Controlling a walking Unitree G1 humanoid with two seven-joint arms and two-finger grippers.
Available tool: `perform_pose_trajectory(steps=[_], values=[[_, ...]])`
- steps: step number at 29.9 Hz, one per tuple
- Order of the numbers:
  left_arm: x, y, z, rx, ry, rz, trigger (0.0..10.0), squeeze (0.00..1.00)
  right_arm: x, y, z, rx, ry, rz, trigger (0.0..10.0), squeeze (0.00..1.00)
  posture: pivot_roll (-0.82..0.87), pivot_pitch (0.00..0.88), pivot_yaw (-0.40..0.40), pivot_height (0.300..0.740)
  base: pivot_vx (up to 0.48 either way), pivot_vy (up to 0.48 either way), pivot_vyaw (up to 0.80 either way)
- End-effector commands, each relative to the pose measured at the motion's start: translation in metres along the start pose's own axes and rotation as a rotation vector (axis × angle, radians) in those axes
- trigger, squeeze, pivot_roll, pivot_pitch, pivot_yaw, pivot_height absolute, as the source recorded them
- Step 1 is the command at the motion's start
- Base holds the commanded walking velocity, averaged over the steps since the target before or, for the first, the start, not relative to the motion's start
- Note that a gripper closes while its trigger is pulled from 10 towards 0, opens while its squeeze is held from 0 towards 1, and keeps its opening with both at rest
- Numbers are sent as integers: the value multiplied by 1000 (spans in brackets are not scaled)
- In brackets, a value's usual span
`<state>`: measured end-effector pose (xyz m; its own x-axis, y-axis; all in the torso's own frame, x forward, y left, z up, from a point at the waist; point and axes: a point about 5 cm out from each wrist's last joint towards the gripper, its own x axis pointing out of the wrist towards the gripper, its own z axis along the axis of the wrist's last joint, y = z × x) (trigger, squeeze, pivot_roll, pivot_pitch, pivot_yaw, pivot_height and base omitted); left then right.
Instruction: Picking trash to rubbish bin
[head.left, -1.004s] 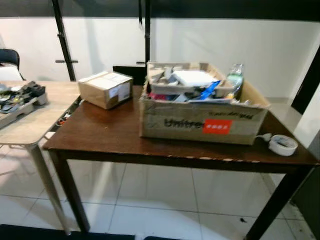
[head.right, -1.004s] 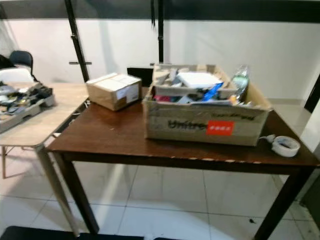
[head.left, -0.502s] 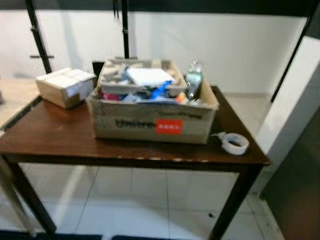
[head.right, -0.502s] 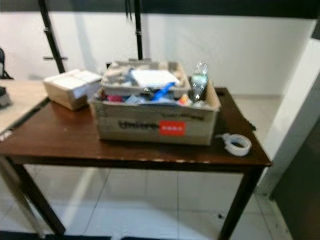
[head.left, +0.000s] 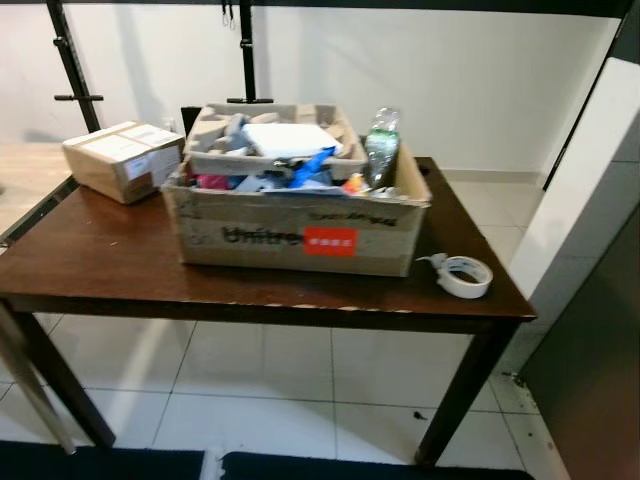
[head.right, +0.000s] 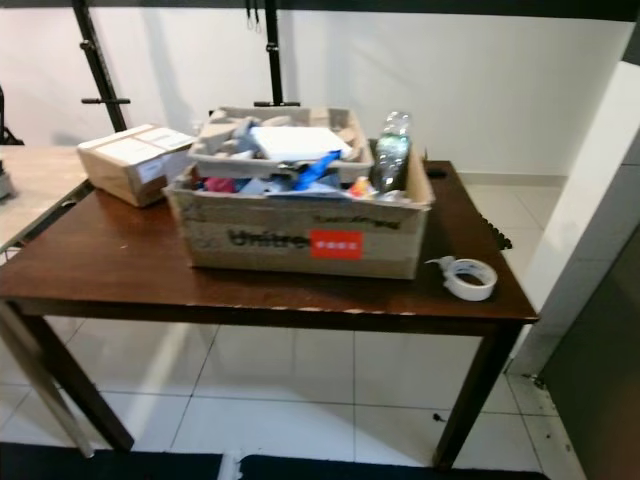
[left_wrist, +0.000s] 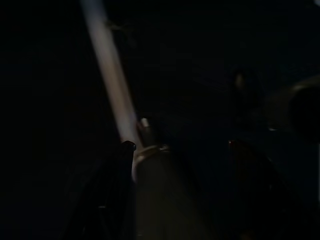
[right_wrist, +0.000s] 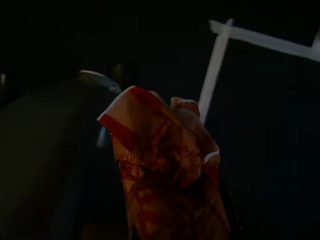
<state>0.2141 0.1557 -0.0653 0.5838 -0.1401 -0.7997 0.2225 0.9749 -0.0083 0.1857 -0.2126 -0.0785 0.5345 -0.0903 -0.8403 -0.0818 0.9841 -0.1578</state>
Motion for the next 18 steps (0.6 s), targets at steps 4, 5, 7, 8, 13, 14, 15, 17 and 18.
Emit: perform_pose_trajectory(steps=[4,5,7,8,13,14,15,17,18], values=[[-2,7,-15,37,41,25,10000,0,-1,5,-11,19,36,11,10000,0,-109,152,-26,740,0,0,0],[-2,7,-15,37,41,25,10000,0,-1,5,-11,19,36,11,10000,0,-109,152,-26,740,0,0,0],[-2,8,-15,77,56,18,10000,0,-1,6,-10,22,37,10,10000,0,-108,152,-25,740,0,0,0],[-2,8,-15,77,56,18,10000,0,-1,6,-10,22,37,10,10000,0,-108,152,-25,740,0,0,0],[-2,9,-18,105,66,21,10000,0,-1,5,-10,25,37,8,10000,0,-109,151,-23,740,0,-177,0],[-2,9,-19,107,70,22,10000,0,-1,5,-11,26,37,8,10000,0,-109,151,-23,740,0,-480,0],[-2,9,-19,107,70,22,10000,0,-1,5,-11,26,37,8,10000,0,-109,151,-23,740,0,-480,0],[-2,10,-20,99,72,30,10000,0,-1,5,-11,29,37,6,10000,0,-110,151,-22,740,0,-480,0],[-2,10,-20,99,72,30,10000,0,-1,5,-11,29,37,6,10000,0,-110,151,-22,740,0,-480,0]])
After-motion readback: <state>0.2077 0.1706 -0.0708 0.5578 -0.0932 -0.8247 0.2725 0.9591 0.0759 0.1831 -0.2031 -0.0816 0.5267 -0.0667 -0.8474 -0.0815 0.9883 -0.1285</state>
